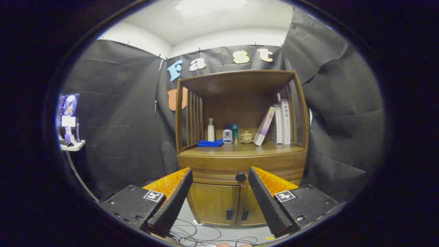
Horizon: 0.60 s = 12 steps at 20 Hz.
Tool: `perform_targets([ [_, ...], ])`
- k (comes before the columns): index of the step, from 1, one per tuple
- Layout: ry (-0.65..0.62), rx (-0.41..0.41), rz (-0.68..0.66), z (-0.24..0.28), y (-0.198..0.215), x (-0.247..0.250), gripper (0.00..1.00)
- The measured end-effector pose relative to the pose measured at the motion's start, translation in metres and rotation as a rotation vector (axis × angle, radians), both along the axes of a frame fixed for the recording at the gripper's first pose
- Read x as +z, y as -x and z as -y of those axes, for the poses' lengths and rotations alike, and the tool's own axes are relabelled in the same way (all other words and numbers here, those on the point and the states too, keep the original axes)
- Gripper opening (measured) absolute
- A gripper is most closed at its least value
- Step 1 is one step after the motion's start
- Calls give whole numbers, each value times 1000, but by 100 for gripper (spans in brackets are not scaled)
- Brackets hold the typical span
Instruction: Pull open the drawer, take out the items inside it, and place them on the countertop above the cabinet.
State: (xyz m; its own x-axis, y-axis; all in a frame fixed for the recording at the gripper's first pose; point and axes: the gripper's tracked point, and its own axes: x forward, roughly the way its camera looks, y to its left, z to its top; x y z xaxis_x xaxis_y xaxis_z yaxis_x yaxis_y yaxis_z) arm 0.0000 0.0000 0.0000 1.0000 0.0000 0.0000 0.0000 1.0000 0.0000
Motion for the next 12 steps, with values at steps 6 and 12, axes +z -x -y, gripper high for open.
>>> perform_targets([
  [6, -21, 10, -5, 1, 2, 6, 100],
  [12, -42, 1, 1, 15, -5, 12, 100],
])
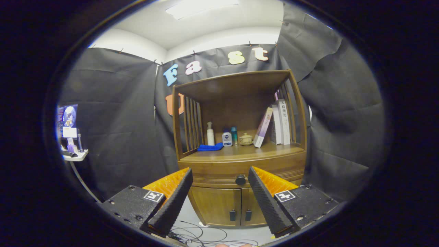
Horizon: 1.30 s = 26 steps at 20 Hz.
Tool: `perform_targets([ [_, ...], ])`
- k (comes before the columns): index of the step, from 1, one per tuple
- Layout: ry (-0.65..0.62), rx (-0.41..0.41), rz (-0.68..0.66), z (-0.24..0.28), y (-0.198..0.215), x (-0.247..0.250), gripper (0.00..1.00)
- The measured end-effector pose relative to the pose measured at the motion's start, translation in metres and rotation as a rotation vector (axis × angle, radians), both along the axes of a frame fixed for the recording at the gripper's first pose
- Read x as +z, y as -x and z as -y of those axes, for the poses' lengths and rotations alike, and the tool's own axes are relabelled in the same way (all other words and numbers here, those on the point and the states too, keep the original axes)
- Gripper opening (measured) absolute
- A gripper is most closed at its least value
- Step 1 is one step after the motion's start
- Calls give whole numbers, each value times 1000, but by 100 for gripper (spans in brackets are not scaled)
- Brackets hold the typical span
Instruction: Pull open the drawer, take out the items inside it, and place them on the countertop above the cabinet.
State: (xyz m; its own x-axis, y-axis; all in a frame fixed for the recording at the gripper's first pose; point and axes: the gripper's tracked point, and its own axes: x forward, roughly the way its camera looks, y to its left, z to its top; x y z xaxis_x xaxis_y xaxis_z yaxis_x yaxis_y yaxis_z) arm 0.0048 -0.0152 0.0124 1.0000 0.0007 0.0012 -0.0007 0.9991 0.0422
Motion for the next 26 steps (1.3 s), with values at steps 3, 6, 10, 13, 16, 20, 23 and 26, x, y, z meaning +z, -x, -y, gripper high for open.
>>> perform_targets([
  [3, 7, -4, 1, 6, -7, 3, 100],
  [6, -10, -7, -29, 12, -15, -5, 100],
  [10, -15, -27, -41, 25, -36, -16, 100],
  [13, -5, -49, -57, 33, -56, -29, 100],
  [16, 27, -46, -73, 34, -75, -44, 100],
  [20, 35, -32, -102, 34, -119, -67, 100],
  [23, 64, -29, -124, 36, -149, -85, 99],
  [26, 113, -74, -151, 51, -183, -97, 95],
])
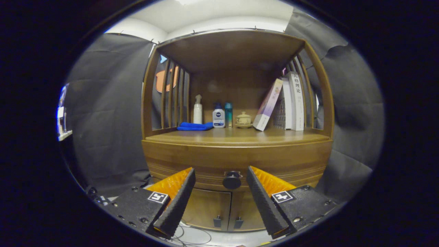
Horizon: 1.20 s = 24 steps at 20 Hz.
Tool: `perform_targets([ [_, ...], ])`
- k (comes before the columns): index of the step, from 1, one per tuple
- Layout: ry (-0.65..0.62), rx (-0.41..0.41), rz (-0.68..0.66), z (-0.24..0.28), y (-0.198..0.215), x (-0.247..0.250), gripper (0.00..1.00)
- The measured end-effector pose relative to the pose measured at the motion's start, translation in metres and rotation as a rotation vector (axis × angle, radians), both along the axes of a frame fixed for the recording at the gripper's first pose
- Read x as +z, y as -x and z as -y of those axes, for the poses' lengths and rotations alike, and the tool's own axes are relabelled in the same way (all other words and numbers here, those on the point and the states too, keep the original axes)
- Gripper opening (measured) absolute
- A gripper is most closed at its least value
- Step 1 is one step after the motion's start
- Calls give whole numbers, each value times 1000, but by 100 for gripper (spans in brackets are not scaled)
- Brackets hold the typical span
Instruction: Pull open the drawer, take out the items inside it, and place them on the countertop above the cabinet.
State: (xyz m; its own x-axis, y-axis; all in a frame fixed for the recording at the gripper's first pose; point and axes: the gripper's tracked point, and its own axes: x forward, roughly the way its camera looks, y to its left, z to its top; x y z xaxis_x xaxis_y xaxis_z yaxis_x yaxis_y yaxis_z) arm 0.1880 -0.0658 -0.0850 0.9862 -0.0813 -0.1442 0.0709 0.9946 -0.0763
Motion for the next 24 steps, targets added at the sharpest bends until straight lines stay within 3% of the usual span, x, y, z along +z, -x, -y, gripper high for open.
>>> perform_targets([
  [3, -15, -36, -26, 11, -24, -13, 91],
  [5, -23, -48, -58, 15, -36, -29, 82],
  [8, 4, -76, -27, 23, -50, -31, 78],
  [10, 27, -93, -56, 26, -56, -40, 67],
  [16, -34, -124, -56, 26, -60, -47, 48],
  [24, -46, -119, -63, 24, -54, -46, 35],
])
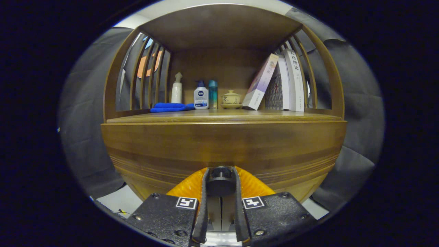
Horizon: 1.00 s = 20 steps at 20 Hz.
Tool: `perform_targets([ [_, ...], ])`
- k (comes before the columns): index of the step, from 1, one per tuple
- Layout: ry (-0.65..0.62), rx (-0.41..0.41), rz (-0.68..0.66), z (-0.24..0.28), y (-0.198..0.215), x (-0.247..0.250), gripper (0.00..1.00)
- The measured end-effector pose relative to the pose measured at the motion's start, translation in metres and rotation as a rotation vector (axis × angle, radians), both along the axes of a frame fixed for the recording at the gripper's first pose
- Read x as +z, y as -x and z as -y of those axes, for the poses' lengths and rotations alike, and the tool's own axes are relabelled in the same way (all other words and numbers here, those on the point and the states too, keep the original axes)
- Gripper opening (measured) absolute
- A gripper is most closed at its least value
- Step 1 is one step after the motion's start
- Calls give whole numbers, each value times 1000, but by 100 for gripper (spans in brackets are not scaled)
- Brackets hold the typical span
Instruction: Pull open the drawer, take out the items inside it, and place them on the countertop above the cabinet.
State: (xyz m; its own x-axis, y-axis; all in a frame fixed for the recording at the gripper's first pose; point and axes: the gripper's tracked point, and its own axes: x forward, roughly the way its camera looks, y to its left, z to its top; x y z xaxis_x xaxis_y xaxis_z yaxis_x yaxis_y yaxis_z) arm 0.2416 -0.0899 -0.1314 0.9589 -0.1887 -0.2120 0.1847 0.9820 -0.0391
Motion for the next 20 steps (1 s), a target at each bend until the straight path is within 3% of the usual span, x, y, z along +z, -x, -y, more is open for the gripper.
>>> perform_targets([
  [6, 13, 24, -11, -5, 35, -2, 30],
  [20, -7, 70, -71, -22, 133, -8, 30],
])
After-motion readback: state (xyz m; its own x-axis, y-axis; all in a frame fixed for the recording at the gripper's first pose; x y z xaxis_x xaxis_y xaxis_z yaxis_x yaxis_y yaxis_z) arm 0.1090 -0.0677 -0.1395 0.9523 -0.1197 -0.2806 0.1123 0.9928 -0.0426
